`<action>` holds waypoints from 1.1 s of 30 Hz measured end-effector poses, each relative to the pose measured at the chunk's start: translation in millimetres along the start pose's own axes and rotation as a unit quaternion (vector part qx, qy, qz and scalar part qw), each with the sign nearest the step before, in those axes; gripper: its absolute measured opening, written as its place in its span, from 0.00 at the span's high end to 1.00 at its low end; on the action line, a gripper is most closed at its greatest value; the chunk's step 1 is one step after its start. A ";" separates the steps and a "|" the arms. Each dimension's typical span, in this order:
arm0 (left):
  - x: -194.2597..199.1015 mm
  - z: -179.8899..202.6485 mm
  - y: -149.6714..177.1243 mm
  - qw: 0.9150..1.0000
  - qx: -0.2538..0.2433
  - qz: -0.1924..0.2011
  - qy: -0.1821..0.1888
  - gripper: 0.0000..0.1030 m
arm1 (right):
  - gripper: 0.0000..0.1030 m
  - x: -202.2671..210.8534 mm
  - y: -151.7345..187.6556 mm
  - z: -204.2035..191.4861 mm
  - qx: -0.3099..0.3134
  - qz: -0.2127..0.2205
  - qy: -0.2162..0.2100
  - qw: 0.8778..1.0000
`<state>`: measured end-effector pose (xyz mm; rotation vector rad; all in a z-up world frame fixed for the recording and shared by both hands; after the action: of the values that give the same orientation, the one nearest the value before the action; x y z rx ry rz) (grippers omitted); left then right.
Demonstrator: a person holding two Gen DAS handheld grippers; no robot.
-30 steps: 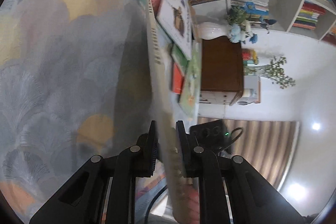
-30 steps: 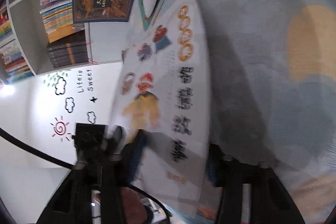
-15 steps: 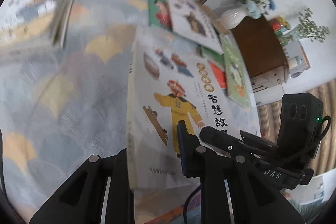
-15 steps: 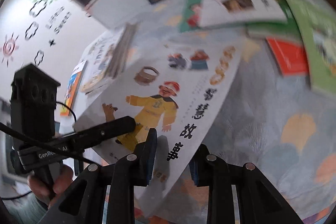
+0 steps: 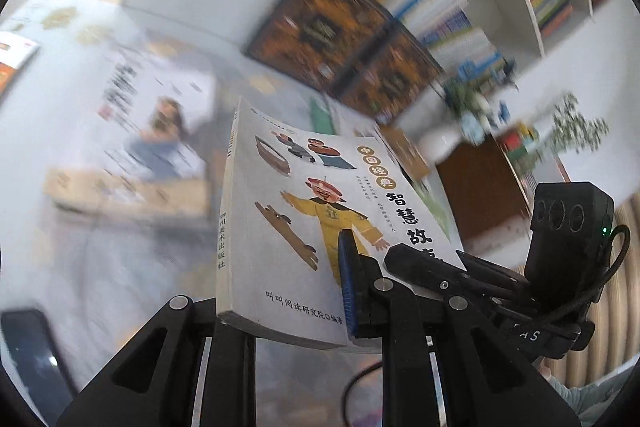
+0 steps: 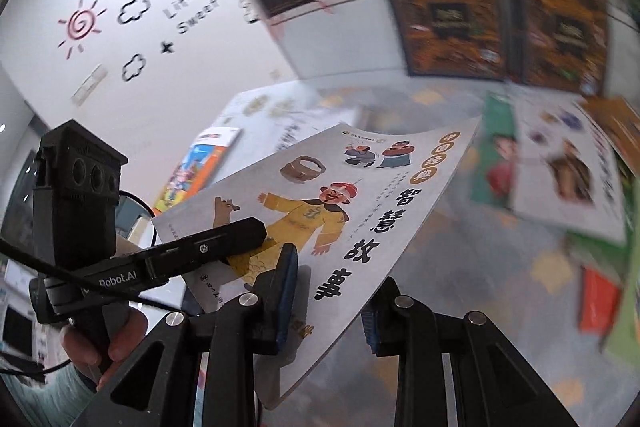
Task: Organize books
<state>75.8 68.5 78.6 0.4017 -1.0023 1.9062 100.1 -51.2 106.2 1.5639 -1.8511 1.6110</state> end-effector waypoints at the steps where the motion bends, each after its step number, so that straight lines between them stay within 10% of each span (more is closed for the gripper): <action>1: 2.4 -9.8 -7.7 1.000 0.007 0.009 -0.007 0.84 | 0.73 -8.3 -6.8 -5.0 0.009 -0.002 -0.003 1.000; 18: -26.0 -134.9 -69.4 0.990 0.104 0.051 -0.079 0.82 | 0.72 -160.1 -80.2 -25.2 0.032 -0.070 -0.042 0.996; 33: 5.3 -188.2 -25.6 0.974 0.146 0.017 -0.175 0.74 | 0.71 -203.0 -61.2 -12.9 -0.008 -0.126 -0.041 0.991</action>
<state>117.1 224.5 -21.8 0.9222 -0.9530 2.0626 225.3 81.3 -2.9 1.7975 -1.6215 1.4385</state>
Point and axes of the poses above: each gripper's, at about its wrist camera, not at the fingertips, and x roughly against the way its jaws point, z to its right, y to its underside, the point moved 7 cm from there along -x, roughly the way its jaws point
